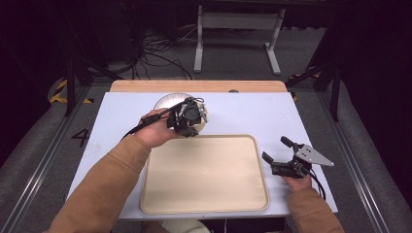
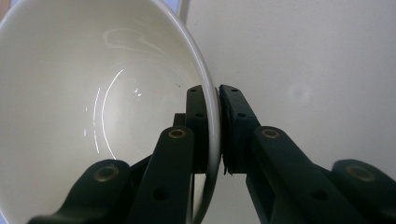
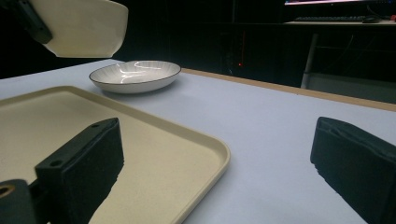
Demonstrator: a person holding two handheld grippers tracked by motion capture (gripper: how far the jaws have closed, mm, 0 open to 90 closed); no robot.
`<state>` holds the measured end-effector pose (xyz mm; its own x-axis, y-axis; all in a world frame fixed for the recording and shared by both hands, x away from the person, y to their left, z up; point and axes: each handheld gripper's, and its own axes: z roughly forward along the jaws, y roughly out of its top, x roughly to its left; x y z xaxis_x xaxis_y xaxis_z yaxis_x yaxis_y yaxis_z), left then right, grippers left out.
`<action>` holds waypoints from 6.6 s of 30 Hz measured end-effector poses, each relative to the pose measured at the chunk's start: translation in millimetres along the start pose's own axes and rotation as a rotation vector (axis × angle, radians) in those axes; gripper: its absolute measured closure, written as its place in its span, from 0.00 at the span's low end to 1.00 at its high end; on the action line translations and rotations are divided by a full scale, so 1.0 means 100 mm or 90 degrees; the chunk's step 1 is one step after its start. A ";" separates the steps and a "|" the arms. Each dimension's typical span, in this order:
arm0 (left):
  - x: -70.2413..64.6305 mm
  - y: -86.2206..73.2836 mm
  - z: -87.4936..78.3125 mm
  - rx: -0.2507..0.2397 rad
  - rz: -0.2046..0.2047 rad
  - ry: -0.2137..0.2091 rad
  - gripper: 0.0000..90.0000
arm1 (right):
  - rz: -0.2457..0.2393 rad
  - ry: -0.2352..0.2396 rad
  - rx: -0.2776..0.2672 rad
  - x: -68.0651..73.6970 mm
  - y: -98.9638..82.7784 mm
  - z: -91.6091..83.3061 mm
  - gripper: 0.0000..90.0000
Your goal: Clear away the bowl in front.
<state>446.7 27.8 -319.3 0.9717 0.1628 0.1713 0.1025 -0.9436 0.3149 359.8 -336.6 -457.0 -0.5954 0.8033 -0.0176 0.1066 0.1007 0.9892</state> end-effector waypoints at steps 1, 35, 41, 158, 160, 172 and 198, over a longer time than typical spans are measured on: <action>-0.03 0.02 -0.01 0.002 0.008 -0.003 0.93 | 0.000 0.000 0.000 0.00 0.00 0.00 0.03; -0.71 0.18 -0.17 0.025 0.139 -0.045 0.93 | -0.001 0.000 0.000 0.00 0.00 0.00 0.03; -0.77 0.18 -0.13 0.032 0.153 -0.048 0.93 | -0.001 -0.001 0.000 0.00 0.00 0.00 0.03; -0.86 -0.09 0.26 -0.056 0.033 -0.147 0.00 | -0.003 0.005 0.008 0.00 0.01 0.02 0.03; -0.87 -0.13 0.22 -0.068 0.028 -0.140 0.00 | -0.004 0.006 0.009 0.00 0.01 0.02 0.03; -0.90 -0.43 -0.02 -0.142 -0.021 -0.113 0.00 | -0.005 0.009 0.009 0.00 0.01 0.02 0.03; -0.83 -1.09 -0.18 -0.293 -0.144 -0.078 0.00 | -0.002 0.013 0.006 -0.01 0.00 0.01 0.03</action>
<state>351.3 122.7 -350.6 0.9565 0.2872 -0.0507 0.2359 -0.6598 0.7134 361.3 -336.4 -456.7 -0.6121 0.7906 -0.0169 0.1121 0.1079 0.9878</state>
